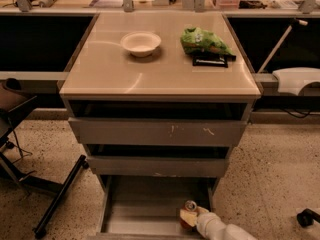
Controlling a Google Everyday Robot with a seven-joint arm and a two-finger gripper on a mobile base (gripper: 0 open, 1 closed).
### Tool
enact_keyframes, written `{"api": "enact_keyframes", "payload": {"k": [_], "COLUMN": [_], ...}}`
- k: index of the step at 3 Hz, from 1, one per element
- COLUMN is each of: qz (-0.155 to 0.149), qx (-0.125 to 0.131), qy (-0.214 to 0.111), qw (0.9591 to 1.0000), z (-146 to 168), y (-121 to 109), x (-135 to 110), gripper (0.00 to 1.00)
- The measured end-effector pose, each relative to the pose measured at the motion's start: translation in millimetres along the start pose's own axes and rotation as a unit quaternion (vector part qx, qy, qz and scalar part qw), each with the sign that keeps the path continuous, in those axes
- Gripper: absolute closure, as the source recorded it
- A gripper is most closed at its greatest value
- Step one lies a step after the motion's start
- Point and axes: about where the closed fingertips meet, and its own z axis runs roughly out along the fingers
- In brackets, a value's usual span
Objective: Place coke can into bottom drawer
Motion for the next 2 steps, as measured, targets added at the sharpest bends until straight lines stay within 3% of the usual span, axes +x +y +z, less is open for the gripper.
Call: {"api": "enact_keyframes", "payload": {"k": [1,2], "qz": [0.020,0.023], "qx": [-0.004,-0.005], "qy": [0.039,0.042], "qw": [0.9990,0.9988], "z": [65.9,72.9], "y": [8.0,10.2], "x": [55.6,59.4], "gripper": [1.00,0.81]}}
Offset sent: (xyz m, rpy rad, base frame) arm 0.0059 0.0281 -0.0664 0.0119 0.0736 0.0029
